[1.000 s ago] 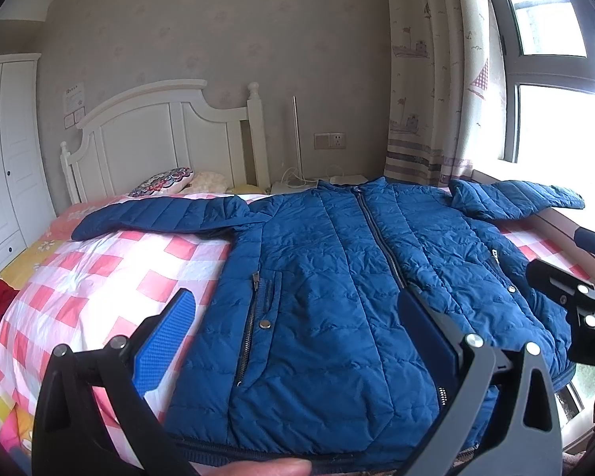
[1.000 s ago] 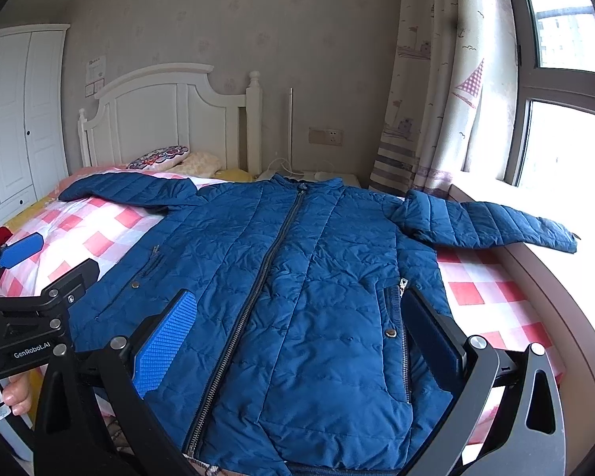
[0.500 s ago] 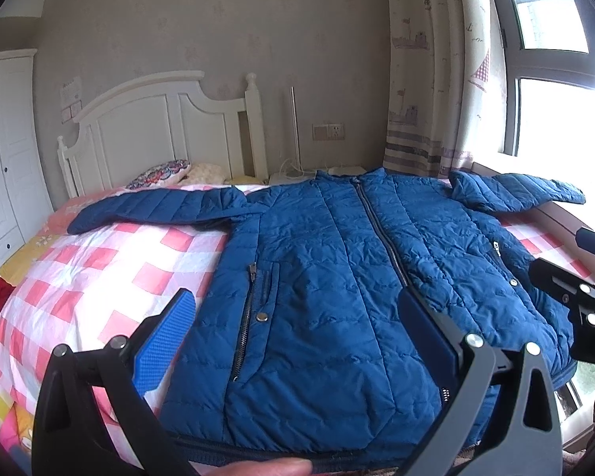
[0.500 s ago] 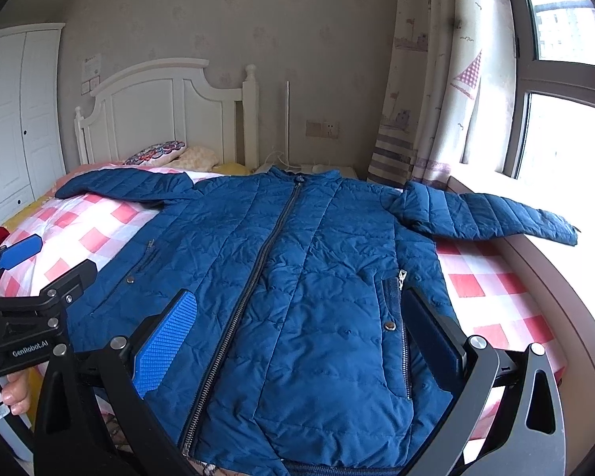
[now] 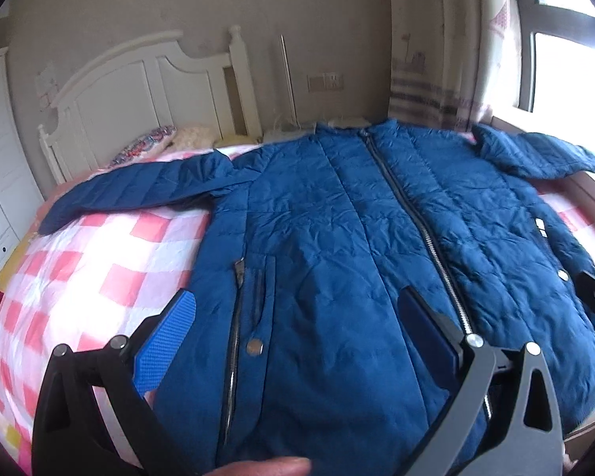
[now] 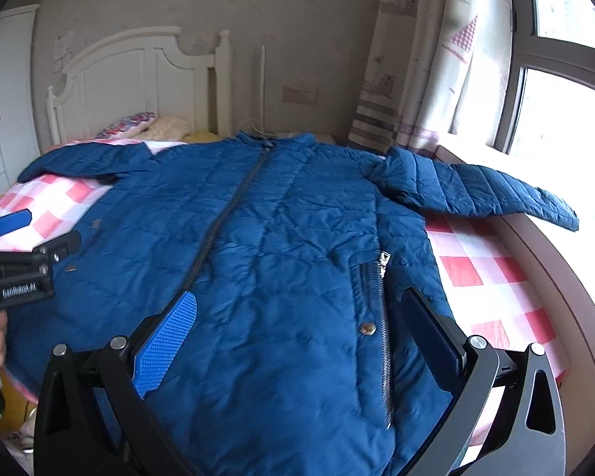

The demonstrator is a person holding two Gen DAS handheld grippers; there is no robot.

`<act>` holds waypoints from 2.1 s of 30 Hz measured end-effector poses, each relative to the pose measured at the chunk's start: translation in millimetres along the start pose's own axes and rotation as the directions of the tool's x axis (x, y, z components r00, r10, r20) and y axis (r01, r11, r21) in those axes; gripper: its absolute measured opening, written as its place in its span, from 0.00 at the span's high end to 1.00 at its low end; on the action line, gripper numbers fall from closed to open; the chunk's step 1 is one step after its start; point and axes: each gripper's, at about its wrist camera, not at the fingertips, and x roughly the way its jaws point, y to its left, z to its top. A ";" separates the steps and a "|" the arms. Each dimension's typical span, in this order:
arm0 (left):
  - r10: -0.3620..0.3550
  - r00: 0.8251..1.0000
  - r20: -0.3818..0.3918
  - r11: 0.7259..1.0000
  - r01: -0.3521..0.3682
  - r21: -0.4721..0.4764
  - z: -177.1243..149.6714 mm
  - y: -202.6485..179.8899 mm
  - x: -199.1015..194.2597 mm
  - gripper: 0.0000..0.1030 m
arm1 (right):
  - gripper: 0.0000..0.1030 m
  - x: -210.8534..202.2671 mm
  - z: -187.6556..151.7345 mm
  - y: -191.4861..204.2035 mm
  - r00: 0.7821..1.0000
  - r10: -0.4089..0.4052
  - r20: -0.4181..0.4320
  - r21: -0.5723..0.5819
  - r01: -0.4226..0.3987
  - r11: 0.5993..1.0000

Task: Fold large clothes
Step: 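Grasp the sleeve cuff nearest the right tool with the right tool, then fold the held sleeve across the jacket front with the right tool, release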

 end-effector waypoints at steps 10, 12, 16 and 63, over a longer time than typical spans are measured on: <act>0.024 0.976 -0.219 0.999 -0.015 0.046 59.5 -5.7 148.4 0.02 | 0.04 87.1 29.6 -41.3 0.986 -0.075 -0.149 0.000 0.076 0.997; 0.033 0.973 -0.228 0.999 -0.023 0.048 68.8 -3.5 170.3 0.02 | 0.04 100.6 37.2 -53.6 0.983 -0.087 -0.159 0.008 0.090 0.996; 0.000 0.966 -0.257 1.000 0.000 0.001 79.8 4.8 203.2 0.02 | 0.04 131.1 53.1 -89.3 0.973 -0.097 -0.211 0.058 0.111 0.992; -0.113 0.965 -0.236 0.991 0.092 -0.098 70.1 18.2 213.6 0.02 | 0.20 209.3 106.0 -10.0 0.922 0.305 -0.237 0.080 -0.294 0.952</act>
